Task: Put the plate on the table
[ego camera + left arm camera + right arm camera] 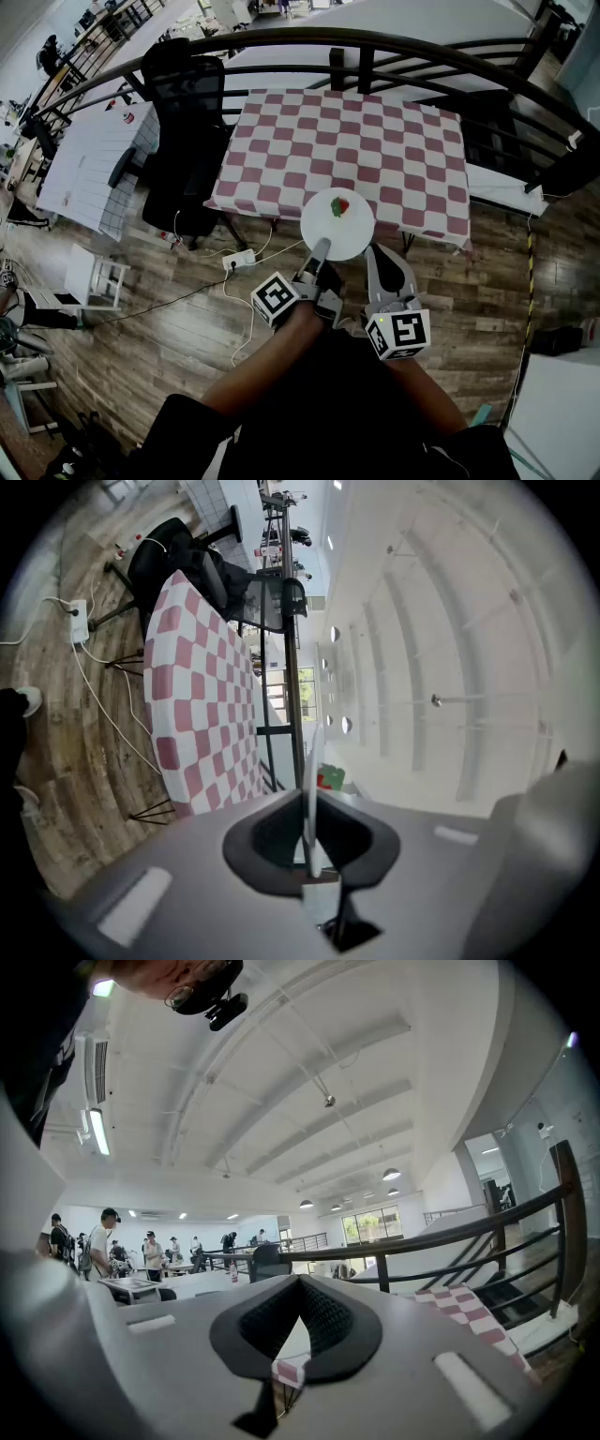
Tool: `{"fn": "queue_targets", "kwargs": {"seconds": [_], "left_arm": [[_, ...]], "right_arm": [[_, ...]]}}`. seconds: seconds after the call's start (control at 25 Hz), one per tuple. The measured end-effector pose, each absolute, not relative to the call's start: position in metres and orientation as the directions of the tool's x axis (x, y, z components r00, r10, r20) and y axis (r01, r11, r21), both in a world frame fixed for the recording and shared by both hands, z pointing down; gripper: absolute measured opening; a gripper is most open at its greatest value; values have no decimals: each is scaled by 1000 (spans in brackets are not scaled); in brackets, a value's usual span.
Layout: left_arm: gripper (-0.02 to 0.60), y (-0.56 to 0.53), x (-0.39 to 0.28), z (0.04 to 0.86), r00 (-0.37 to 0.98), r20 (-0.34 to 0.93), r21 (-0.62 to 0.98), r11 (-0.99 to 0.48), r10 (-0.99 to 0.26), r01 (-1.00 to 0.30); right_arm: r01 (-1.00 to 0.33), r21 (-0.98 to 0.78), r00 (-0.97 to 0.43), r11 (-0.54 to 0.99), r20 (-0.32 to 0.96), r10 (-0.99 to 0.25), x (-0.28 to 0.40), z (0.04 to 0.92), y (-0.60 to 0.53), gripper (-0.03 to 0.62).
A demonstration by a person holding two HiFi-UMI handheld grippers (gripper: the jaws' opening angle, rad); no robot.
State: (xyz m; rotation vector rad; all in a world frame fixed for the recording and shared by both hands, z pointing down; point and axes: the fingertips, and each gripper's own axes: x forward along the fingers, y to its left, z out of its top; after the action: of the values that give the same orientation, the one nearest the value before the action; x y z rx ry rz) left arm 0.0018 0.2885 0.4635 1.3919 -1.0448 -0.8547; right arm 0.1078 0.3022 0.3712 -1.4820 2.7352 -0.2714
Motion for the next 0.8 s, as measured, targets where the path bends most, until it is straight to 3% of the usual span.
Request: {"fn": "queue_targets", "kwargs": {"seconds": [0.28,0.8], "left_arm": [[28,282,0,469,319,80,992,44,-944,-118],[28,233,8,483,352,96,992,60,-931,-113]], "right_arm": [[-830,-150,-552,537,86,-830,113,379,304,-3],[-903,-146,-422,405,120,-898,153,399,258,-3]]}}
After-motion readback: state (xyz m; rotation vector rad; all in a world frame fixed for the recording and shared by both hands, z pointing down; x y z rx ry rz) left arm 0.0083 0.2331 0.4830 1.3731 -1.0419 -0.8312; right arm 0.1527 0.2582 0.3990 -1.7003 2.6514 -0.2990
